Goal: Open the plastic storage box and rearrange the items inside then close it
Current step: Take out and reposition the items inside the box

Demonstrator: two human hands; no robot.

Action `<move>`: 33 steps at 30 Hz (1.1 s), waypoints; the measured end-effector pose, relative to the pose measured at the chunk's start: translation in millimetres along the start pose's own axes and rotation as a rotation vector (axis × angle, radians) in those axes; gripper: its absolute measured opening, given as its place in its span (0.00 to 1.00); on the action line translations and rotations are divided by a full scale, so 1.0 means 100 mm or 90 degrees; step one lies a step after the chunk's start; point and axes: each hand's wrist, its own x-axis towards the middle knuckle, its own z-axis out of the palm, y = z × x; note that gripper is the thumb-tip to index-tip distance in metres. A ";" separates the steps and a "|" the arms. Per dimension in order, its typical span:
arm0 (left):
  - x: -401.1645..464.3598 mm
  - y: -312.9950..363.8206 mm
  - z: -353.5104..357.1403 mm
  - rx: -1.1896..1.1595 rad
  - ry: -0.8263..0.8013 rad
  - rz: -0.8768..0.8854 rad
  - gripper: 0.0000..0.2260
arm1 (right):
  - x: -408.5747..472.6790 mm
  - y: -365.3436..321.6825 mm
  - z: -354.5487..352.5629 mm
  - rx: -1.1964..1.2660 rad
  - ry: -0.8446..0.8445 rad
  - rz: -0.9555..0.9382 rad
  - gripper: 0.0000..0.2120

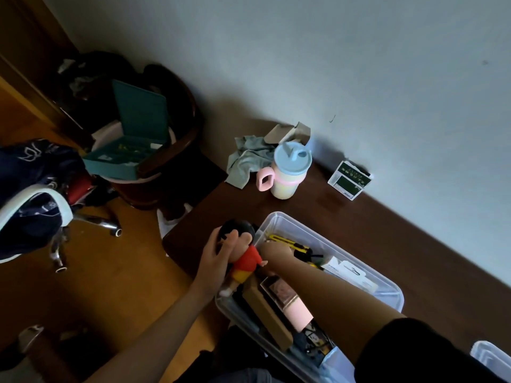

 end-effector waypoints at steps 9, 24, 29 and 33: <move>0.03 -0.02 0.06 -0.018 -0.011 -0.019 0.33 | 0.07 -0.04 0.28 -0.029 0.095 -0.003 0.19; 0.07 0.09 0.09 0.036 -0.035 0.050 0.28 | -0.59 0.39 -0.23 0.054 0.137 -0.148 0.17; 0.10 0.18 0.29 0.219 -0.173 0.115 0.27 | -1.13 0.69 -0.28 0.258 0.166 -0.069 0.11; 0.16 0.13 0.50 0.499 -0.220 0.344 0.29 | -1.54 0.96 -0.05 0.315 0.211 0.025 0.09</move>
